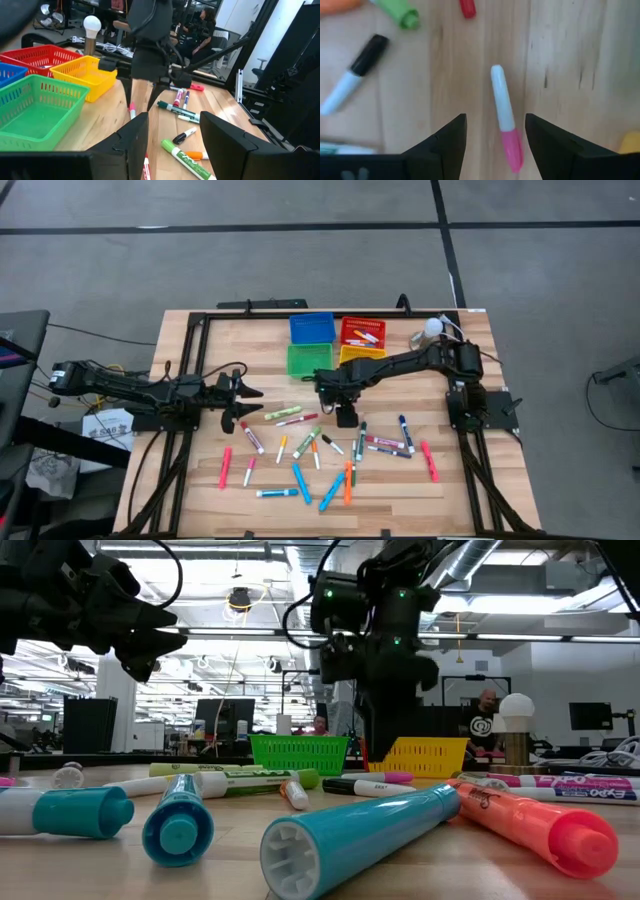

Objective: Pick & Place Markers
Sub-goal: Put the top pink highlighter into the red bin

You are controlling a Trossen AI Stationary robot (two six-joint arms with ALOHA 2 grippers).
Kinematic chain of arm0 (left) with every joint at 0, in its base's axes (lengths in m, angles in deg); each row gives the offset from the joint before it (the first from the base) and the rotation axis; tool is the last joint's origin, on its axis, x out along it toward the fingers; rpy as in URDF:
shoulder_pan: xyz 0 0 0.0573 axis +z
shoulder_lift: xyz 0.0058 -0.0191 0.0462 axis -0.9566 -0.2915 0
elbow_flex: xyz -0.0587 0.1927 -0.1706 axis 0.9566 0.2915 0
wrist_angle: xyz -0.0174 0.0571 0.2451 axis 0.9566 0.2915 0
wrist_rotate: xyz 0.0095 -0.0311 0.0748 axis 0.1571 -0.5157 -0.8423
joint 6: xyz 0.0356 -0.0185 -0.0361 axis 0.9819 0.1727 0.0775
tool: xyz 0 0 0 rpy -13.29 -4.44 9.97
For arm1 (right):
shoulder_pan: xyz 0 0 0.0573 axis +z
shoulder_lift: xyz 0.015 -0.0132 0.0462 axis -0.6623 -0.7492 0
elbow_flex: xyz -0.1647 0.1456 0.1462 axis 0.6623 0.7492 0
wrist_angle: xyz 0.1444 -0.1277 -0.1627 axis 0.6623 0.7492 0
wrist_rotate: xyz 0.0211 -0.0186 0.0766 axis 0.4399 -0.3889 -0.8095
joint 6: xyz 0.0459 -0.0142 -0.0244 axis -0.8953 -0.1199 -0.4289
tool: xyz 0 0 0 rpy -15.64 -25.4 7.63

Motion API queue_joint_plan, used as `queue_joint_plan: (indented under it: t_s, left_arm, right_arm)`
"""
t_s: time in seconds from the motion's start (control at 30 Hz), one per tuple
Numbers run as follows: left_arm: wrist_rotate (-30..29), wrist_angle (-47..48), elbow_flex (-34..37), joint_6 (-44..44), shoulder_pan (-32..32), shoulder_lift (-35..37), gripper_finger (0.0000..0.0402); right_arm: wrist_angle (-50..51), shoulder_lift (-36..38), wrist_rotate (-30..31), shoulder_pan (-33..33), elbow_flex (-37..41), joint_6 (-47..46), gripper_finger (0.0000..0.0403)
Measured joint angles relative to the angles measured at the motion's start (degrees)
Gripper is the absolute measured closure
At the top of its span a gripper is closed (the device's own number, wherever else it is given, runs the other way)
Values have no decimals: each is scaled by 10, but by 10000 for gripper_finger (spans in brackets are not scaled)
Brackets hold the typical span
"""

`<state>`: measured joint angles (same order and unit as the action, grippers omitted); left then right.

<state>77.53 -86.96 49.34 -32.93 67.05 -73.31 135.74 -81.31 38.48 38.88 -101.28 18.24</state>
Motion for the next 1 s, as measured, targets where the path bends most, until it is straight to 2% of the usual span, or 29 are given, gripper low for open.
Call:
queue_joint_plan:
  t_s: [0.2,0.4,1.0]
  left_arm:
    - [0,-4,0,0,0,1,224]
    - [1,-8,0,-1,0,2,224]
    - [0,-8,0,-1,0,3,224]
  right_arm:
    - [-12,-35,18,-8,-2,0,208]
    - [24,-60,27,-8,-6,4,224]
    - [17,-58,37,-9,-2,-20,329]
